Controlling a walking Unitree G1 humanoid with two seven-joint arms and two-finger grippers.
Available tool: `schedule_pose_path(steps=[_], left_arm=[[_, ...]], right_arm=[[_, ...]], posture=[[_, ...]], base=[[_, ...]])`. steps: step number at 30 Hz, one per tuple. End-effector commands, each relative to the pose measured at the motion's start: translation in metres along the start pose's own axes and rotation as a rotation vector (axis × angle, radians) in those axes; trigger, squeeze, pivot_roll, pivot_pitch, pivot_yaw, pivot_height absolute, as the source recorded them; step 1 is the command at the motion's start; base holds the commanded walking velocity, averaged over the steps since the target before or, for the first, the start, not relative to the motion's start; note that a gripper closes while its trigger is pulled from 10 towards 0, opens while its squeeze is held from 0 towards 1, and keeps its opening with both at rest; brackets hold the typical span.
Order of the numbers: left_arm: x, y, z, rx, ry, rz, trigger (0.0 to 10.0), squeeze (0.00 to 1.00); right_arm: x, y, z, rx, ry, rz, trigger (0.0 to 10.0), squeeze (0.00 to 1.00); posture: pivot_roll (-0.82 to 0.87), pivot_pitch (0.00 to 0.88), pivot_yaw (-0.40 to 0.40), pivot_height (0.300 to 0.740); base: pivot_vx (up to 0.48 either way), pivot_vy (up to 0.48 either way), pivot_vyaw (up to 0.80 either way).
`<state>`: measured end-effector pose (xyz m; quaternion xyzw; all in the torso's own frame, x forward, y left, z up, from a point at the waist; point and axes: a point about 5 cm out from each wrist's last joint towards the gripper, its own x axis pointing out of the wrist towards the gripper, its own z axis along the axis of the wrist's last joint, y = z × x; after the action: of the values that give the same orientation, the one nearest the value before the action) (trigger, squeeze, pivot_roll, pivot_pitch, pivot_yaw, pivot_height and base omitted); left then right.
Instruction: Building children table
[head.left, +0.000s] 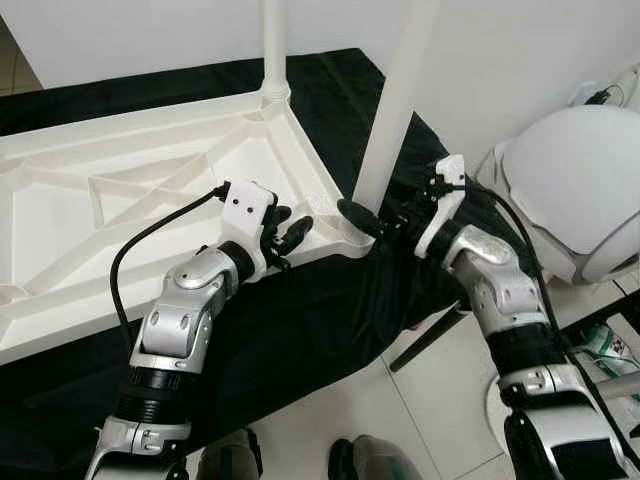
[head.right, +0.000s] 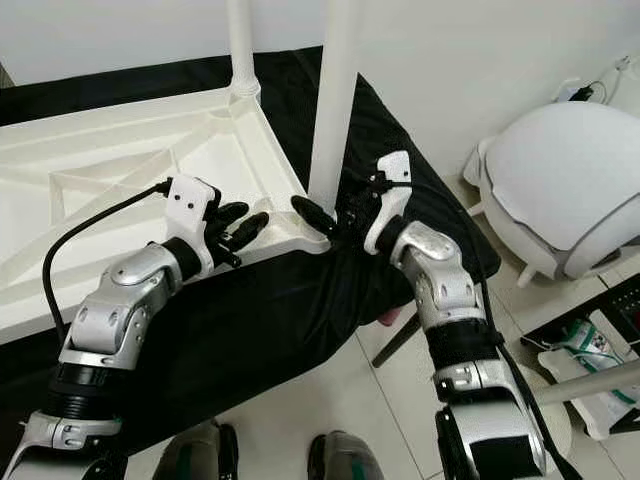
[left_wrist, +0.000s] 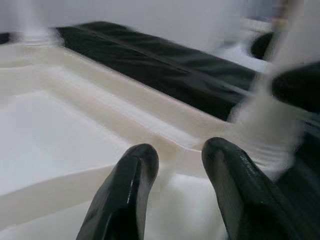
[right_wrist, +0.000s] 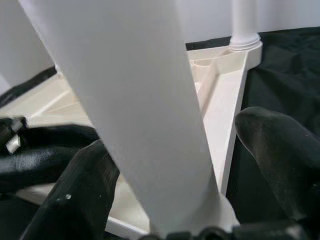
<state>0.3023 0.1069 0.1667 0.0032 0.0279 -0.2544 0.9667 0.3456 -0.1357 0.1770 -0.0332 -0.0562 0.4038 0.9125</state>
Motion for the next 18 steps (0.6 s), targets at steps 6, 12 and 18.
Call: schedule_pose_path(steps=[6,12,18], left_arm=[[-0.002,-0.007,-0.005,0.025,0.014,0.048,10.0,0.00],[-0.001,-0.007,0.002,0.055,-0.002,0.059,10.0,0.00],[-0.004,-0.011,0.005,0.064,-0.006,0.037,10.0,0.00]], right_arm=[[0.006,-0.008,-0.007,-0.044,0.038,0.002,10.0,0.00],[0.013,-0.008,-0.014,-0.033,0.068,0.047,10.0,0.00],[0.017,-0.004,-0.024,-0.044,0.088,0.102,10.0,0.00]], posture=[[0.01,0.021,-0.038,0.740],[0.02,0.008,-0.045,0.740],[0.03,0.000,-0.053,0.740]], base=[[0.000,0.000,0.00],[0.000,0.000,0.00],[0.000,0.000,0.00]])
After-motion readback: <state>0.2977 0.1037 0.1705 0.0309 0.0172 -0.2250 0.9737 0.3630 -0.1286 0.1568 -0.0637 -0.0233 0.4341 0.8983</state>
